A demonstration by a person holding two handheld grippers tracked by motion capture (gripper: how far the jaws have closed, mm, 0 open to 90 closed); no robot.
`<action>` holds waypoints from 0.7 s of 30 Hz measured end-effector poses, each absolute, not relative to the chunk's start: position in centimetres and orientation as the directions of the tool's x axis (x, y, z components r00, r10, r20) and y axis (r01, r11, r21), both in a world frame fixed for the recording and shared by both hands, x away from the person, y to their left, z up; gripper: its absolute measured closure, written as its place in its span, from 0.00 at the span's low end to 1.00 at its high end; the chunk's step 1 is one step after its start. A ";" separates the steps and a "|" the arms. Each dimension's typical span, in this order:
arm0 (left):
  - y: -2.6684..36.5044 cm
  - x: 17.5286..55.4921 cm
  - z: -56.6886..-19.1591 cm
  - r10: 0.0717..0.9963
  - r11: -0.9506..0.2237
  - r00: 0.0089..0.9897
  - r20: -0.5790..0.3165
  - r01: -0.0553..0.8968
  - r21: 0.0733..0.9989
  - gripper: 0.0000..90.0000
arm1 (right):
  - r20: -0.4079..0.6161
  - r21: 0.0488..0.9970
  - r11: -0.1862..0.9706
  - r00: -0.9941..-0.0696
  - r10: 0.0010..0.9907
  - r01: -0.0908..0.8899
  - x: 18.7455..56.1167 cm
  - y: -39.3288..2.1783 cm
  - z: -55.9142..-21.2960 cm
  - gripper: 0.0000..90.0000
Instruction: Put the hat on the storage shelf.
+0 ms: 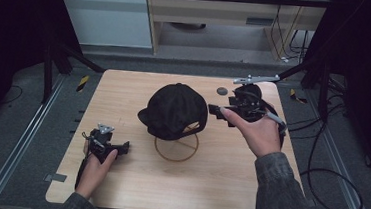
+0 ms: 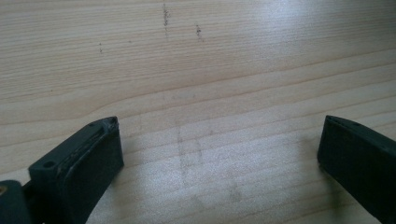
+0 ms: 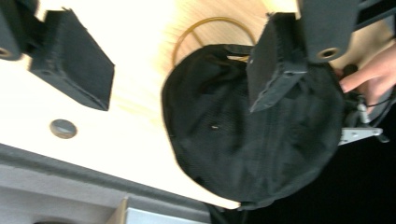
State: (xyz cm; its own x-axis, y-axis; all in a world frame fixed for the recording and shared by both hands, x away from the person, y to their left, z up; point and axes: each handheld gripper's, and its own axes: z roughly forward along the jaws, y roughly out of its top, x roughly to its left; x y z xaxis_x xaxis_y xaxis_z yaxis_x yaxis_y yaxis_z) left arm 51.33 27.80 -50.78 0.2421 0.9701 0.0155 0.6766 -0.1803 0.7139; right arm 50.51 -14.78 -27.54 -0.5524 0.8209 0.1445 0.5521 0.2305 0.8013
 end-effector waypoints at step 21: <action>27.6 51.6 -50.8 0.973 -0.174 0.230 0.018 0.680 0.712 0.00 | 0.132 0.791 0.207 -0.491 0.861 0.576 49.9 -18.1 -35.0 0.11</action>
